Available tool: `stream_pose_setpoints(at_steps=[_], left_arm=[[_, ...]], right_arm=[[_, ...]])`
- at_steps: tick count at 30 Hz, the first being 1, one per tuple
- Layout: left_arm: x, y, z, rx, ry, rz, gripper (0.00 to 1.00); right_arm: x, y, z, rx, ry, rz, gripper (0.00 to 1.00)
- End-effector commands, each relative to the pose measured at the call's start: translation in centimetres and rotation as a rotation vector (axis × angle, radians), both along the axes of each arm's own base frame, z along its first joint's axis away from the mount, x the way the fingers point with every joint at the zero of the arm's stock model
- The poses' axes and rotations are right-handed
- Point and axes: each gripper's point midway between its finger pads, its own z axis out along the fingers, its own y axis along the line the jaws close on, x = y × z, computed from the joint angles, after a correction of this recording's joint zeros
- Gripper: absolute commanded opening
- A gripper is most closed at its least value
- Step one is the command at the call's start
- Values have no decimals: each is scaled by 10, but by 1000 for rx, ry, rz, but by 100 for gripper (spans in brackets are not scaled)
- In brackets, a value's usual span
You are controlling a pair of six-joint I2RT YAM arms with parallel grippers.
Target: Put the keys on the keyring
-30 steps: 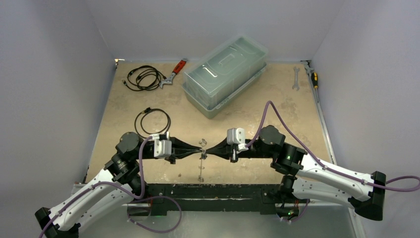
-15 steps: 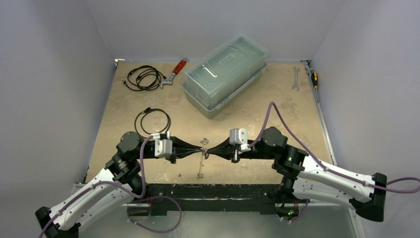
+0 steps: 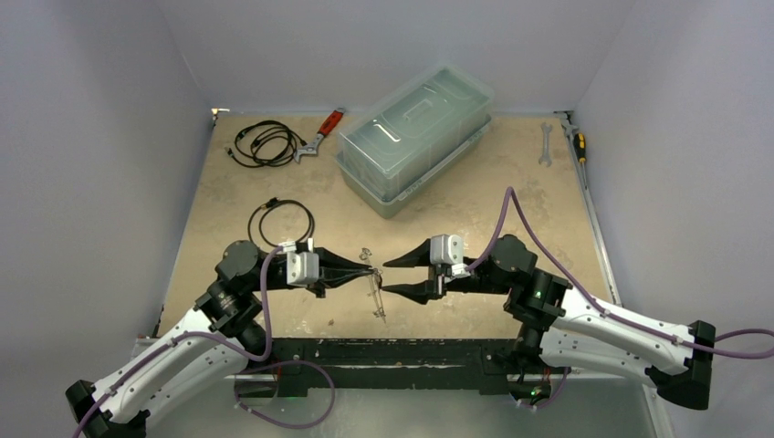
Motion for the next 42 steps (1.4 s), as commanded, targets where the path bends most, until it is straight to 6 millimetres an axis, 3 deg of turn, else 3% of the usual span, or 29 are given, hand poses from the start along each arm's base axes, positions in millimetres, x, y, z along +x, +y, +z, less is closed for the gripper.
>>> stream_pose_setpoints(at_steps=[1, 12, 22, 35, 42], left_arm=[[-2, 1, 19, -55, -52, -9, 0], [-4, 1, 19, -56, -54, -20, 0], [-5, 2, 20, -57, -56, -22, 0], [-6, 1, 19, -58, -54, -30, 0], [-6, 0, 18, -55, -51, -31, 0]], right_arm=[[4, 6, 19, 56, -16, -11, 47], [12, 15, 15, 48, -14, -28, 36], [13, 6, 18, 61, -21, -58, 35], [14, 18, 8, 21, -14, -30, 32], [14, 19, 11, 29, -19, -28, 25]])
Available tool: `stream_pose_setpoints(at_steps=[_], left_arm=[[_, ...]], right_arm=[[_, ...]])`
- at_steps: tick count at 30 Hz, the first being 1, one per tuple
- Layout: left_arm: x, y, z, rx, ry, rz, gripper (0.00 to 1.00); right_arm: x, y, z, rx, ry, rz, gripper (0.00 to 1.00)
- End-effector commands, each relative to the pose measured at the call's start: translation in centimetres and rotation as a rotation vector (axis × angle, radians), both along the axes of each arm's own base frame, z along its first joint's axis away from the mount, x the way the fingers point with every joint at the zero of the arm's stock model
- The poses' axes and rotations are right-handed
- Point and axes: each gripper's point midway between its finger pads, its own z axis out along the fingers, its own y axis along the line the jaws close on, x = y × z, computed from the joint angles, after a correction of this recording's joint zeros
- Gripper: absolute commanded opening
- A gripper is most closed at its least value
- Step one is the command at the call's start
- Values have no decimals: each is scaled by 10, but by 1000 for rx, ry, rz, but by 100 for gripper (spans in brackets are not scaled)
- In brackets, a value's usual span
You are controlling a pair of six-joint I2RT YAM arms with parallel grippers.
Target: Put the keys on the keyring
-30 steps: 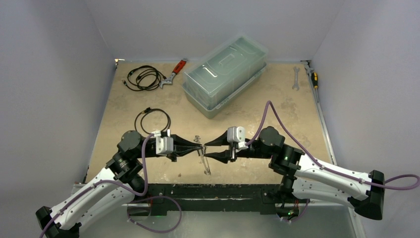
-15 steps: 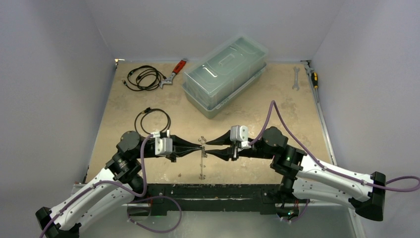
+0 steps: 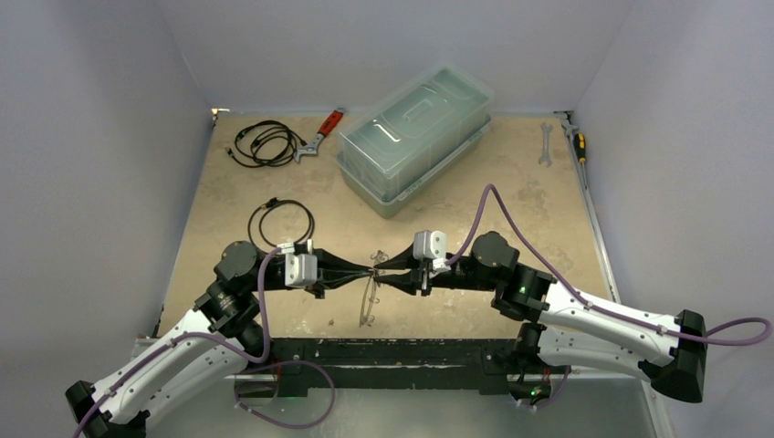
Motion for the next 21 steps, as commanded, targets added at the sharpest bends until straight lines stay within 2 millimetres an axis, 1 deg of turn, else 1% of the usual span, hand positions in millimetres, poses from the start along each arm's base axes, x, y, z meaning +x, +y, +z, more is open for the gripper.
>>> stream_pose_setpoints(at_steps=[1, 3, 6, 9, 12, 16, 19, 21], left_arm=[[-2, 0, 16, -49, -42, -11, 0], [-2, 0, 16, -49, -41, -13, 0], [-2, 1, 16, -50, -42, -11, 0], [-1, 0, 14, -38, -44, -7, 0], [1, 1, 9, -6, -53, 2, 0], [5, 4, 3, 47, -80, 23, 14], [6, 6, 3, 72, -91, 33, 29], [5, 8, 3, 99, -96, 41, 34]], right_arm=[[0, 2, 29, 69, -42, 3, 24], [0, 2, 29, 69, -41, 5, 20], [-1, 4, 28, 65, -40, 16, 8], [-4, 5, 26, 55, -42, 34, 0], [-8, 6, 24, 37, -48, 63, 0], [-10, 7, 23, 6, -57, 83, 0], [-9, 7, 20, -27, -58, 84, 0], [-8, 8, 16, -51, -57, 81, 0]])
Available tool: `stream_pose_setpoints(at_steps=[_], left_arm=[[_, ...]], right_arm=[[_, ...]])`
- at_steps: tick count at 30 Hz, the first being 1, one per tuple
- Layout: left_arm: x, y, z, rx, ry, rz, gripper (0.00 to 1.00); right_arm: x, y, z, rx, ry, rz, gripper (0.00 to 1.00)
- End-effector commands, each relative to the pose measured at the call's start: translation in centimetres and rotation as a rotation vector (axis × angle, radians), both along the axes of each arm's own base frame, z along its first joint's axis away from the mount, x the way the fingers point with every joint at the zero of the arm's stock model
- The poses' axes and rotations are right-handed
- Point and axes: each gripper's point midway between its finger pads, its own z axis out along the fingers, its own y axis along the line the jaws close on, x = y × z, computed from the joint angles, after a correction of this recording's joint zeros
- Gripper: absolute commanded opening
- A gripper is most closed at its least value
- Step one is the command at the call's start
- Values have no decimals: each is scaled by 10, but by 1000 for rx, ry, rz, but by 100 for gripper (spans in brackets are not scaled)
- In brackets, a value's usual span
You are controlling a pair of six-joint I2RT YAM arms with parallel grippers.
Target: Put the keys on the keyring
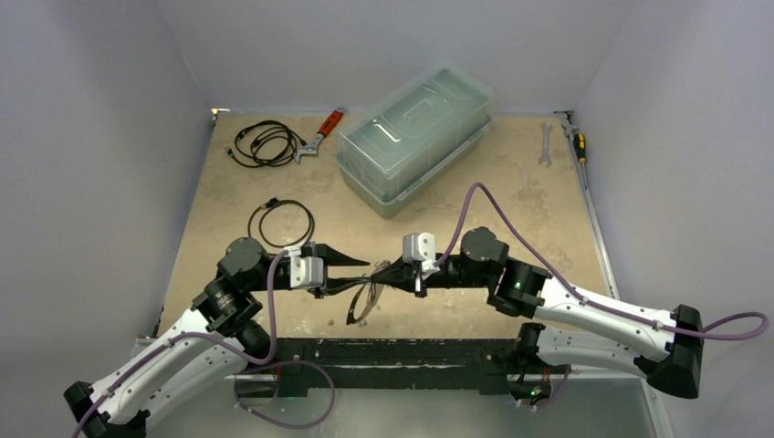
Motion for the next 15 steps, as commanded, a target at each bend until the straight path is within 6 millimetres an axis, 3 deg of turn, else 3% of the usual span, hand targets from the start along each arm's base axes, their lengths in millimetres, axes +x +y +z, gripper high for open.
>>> stream_pose_setpoints(at_steps=[1, 7, 15], left_arm=[[3, 8, 18, 32, -73, 33, 35], [4, 14, 23, 146, -84, 38, 38], [4, 10, 5, 303, -8, -32, 37]], right_arm=[[-2, 1, 26, 21, -56, 24, 0], [3, 0, 17, -49, -54, 7, 0], [8, 0, 9, -102, -59, -8, 0]])
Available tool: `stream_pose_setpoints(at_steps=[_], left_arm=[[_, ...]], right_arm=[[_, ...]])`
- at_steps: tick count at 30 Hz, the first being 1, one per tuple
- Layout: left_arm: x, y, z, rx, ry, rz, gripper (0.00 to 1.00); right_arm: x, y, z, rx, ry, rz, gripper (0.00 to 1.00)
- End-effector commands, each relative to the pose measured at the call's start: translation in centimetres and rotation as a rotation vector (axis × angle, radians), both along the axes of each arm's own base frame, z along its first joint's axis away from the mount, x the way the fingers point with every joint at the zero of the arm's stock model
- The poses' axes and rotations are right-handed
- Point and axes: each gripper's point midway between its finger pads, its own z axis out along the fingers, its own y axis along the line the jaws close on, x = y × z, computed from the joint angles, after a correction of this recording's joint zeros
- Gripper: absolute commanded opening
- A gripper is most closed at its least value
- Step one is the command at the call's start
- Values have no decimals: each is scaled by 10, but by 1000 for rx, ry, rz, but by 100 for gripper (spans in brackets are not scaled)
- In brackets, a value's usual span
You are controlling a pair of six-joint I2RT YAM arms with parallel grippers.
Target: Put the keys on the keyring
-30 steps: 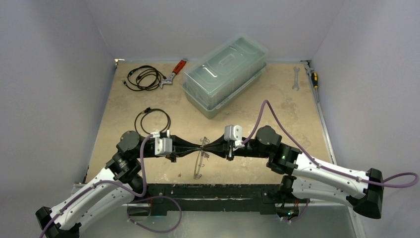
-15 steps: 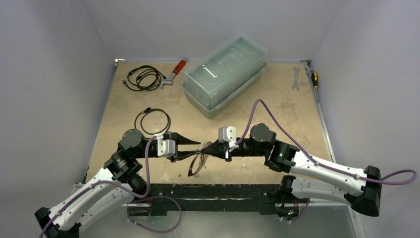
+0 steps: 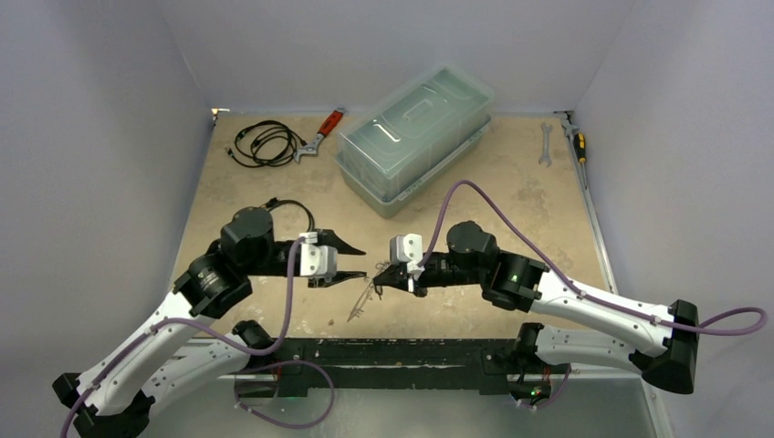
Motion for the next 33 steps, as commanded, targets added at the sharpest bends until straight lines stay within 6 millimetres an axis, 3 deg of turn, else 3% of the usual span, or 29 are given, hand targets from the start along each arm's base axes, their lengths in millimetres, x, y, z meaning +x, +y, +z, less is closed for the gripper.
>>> stream_pose_setpoints(at_steps=[1, 10, 17, 26, 33], left_arm=[[-4, 0, -18, 110, 46, -56, 37], [-9, -15, -38, 178, 149, -152, 34], [-10, -15, -38, 179, 147, -156, 34], [-12, -10, -27, 154, 119, -131, 46], [-11, -12, -35, 151, 138, -130, 40]], right_arm=[[6, 2, 25, 33, -56, -12, 0], [7, 1, 21, 27, -58, -18, 0], [6, 2, 19, 22, -56, -11, 0], [7, 4, 17, 19, -52, -13, 0], [7, 4, 17, 18, -52, -14, 0]])
